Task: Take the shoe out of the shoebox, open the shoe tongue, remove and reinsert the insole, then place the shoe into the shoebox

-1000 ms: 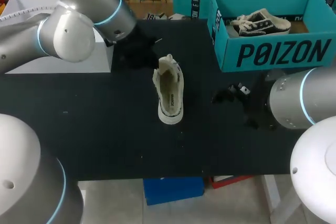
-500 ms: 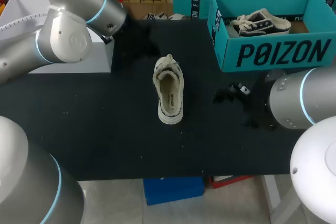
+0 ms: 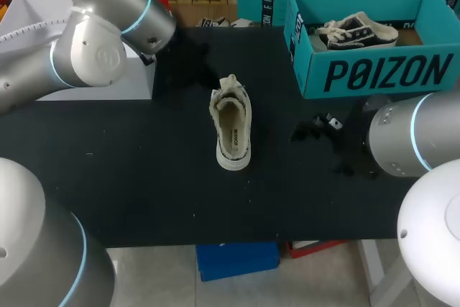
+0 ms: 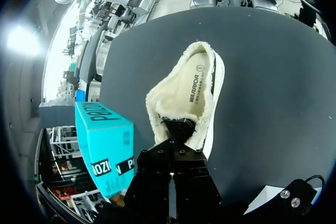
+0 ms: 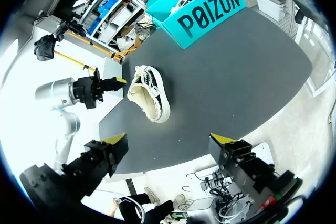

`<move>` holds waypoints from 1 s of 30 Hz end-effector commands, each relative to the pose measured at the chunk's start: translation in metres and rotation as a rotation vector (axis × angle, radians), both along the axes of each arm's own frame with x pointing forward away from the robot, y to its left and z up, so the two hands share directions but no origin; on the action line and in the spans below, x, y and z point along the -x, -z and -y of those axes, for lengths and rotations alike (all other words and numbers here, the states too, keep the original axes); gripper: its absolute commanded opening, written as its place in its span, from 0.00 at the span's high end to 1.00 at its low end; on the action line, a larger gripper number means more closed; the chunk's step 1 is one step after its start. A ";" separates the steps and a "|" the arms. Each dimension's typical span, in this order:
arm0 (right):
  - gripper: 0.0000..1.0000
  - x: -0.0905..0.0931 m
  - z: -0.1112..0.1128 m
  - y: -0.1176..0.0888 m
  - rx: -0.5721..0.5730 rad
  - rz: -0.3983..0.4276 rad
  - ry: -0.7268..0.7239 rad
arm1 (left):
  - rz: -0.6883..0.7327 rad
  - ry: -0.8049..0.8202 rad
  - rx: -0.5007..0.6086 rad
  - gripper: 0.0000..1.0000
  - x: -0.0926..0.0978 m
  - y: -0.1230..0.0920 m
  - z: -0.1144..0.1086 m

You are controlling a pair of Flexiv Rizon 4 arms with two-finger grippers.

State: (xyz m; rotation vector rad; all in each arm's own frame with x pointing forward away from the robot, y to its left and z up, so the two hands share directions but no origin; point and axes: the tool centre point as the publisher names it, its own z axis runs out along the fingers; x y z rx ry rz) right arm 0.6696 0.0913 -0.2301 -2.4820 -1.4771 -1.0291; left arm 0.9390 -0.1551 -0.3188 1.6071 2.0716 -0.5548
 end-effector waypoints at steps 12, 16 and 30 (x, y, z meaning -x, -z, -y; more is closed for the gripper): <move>0.00 0.000 -0.007 0.004 0.005 0.011 0.015 | -0.064 0.101 -0.066 1.00 0.019 0.034 0.016; 0.00 0.000 -0.007 0.004 0.005 0.011 0.015 | -0.087 0.139 -0.090 1.00 0.029 0.041 0.024; 0.00 0.000 -0.007 0.004 0.005 0.011 0.015 | -0.157 0.179 -0.057 1.00 0.037 0.005 -0.002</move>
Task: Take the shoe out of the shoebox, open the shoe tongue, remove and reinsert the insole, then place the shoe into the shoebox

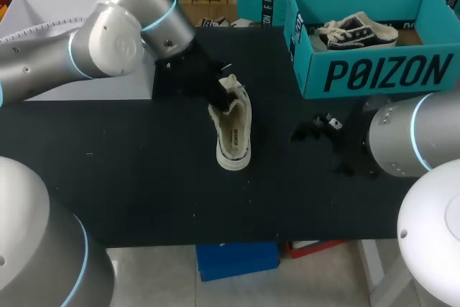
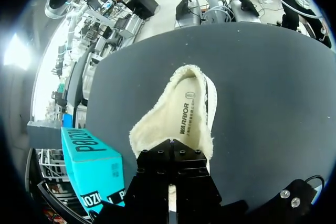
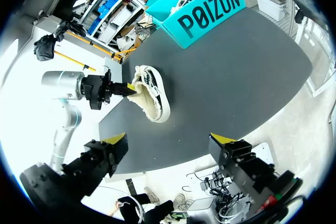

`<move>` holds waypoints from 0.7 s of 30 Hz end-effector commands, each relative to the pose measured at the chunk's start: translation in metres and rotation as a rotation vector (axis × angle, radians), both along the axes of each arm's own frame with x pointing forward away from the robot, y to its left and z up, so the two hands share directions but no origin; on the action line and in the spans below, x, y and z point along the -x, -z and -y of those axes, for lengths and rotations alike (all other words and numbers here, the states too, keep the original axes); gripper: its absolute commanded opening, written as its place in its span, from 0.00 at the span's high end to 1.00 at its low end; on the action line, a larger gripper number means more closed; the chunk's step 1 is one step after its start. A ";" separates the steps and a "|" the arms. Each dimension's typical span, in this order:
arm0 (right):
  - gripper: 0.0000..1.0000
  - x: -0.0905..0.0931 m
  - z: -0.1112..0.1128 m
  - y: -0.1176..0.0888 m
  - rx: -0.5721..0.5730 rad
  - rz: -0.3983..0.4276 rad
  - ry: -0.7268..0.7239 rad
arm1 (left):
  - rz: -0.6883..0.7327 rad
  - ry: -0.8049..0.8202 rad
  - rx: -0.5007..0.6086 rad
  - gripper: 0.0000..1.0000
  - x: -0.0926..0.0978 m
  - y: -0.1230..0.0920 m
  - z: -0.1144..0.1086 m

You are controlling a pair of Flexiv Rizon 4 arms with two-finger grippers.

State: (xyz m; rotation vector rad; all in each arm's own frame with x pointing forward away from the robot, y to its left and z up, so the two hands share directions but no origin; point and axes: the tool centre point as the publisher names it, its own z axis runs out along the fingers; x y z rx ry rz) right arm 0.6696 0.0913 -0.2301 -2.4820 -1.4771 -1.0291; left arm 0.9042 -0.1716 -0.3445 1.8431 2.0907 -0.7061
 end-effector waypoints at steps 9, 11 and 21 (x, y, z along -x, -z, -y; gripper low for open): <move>0.00 0.000 -0.007 0.004 0.005 0.011 0.015 | 0.025 -0.040 0.043 1.00 -0.013 -0.030 -0.027; 0.00 0.000 -0.007 0.004 0.005 0.011 0.015 | 0.026 -0.044 0.046 1.00 -0.017 -0.026 -0.023; 0.00 0.000 -0.007 0.004 0.005 0.011 0.015 | 0.054 -0.021 0.064 1.00 -0.028 -0.009 0.010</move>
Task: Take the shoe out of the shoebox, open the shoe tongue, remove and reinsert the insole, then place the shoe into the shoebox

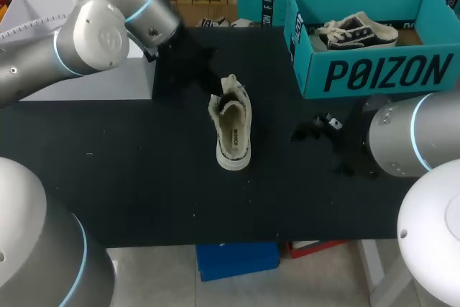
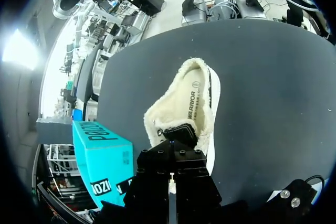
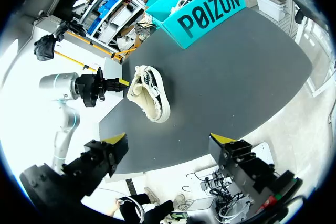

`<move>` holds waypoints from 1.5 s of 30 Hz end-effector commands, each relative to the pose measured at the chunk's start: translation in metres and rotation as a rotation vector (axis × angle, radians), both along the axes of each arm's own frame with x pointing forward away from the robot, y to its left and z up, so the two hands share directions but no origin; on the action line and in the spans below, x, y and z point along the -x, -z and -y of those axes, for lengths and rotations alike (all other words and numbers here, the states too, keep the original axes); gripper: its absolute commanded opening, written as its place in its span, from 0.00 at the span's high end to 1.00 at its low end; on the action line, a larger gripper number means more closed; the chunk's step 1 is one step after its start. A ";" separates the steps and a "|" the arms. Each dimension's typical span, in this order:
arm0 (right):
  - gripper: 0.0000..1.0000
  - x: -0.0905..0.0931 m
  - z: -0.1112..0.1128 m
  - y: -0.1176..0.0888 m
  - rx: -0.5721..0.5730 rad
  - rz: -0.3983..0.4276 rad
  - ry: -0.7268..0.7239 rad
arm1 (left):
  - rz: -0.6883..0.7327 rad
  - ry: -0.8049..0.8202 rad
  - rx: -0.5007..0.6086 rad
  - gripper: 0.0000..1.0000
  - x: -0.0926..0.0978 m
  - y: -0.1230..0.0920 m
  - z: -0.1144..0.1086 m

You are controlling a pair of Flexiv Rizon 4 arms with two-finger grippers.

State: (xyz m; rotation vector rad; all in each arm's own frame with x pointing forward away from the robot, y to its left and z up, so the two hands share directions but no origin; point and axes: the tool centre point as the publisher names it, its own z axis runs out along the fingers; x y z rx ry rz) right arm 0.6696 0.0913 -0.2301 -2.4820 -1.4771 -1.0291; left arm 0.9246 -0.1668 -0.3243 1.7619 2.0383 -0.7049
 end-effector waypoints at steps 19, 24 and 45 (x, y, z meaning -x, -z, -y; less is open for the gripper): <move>0.00 0.000 -0.007 0.004 0.005 0.011 0.015 | -0.044 0.033 -0.053 1.00 0.016 0.033 0.002; 0.00 0.000 -0.007 0.004 0.005 0.011 0.015 | -0.039 0.018 -0.045 1.00 0.015 0.030 -0.004; 0.00 0.000 -0.007 0.004 0.005 0.011 0.015 | -0.018 0.043 -0.248 0.65 0.017 -0.010 -0.041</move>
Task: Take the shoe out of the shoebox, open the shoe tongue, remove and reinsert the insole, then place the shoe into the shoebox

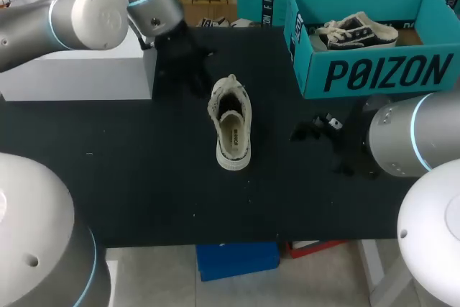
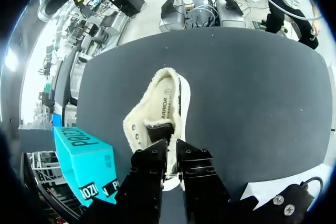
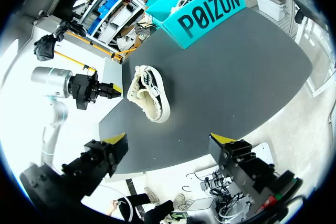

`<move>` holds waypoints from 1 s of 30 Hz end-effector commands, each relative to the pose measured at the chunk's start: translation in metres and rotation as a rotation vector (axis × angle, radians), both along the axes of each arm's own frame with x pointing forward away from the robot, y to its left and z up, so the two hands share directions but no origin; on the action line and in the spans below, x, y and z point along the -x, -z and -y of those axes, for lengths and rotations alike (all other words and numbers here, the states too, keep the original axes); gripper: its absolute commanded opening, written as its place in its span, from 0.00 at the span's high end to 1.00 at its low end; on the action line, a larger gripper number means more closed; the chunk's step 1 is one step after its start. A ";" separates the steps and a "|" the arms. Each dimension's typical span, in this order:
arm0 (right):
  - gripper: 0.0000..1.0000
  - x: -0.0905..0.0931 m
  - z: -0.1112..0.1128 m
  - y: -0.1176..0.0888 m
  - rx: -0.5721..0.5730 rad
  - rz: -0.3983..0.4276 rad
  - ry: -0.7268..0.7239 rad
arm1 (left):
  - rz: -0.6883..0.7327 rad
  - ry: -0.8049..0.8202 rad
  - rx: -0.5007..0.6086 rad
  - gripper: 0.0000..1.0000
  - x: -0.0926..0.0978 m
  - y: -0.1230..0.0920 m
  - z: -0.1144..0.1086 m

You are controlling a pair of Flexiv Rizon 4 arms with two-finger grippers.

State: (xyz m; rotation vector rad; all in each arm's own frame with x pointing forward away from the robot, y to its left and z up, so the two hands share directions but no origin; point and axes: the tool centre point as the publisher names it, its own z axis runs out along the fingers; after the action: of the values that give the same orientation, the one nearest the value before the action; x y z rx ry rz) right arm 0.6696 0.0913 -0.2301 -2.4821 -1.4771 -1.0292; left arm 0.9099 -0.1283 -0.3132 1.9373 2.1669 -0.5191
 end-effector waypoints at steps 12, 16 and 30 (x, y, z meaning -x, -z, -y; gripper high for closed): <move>0.00 0.000 -0.007 0.004 0.005 0.011 0.015 | -0.027 -0.013 -0.034 0.51 0.005 0.026 0.000; 0.00 0.000 -0.007 0.004 0.005 0.011 0.015 | -0.033 -0.001 -0.061 0.51 0.003 0.032 0.003; 0.00 0.000 -0.007 0.004 0.005 0.011 0.015 | -0.019 0.044 -0.150 0.47 0.001 0.061 0.009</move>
State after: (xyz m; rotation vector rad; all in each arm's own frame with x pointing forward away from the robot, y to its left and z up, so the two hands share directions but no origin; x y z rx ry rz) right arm 0.6696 0.0913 -0.2301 -2.4820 -1.4771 -1.0292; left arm 0.9067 -0.1301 -0.3677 2.0598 2.2393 -0.4159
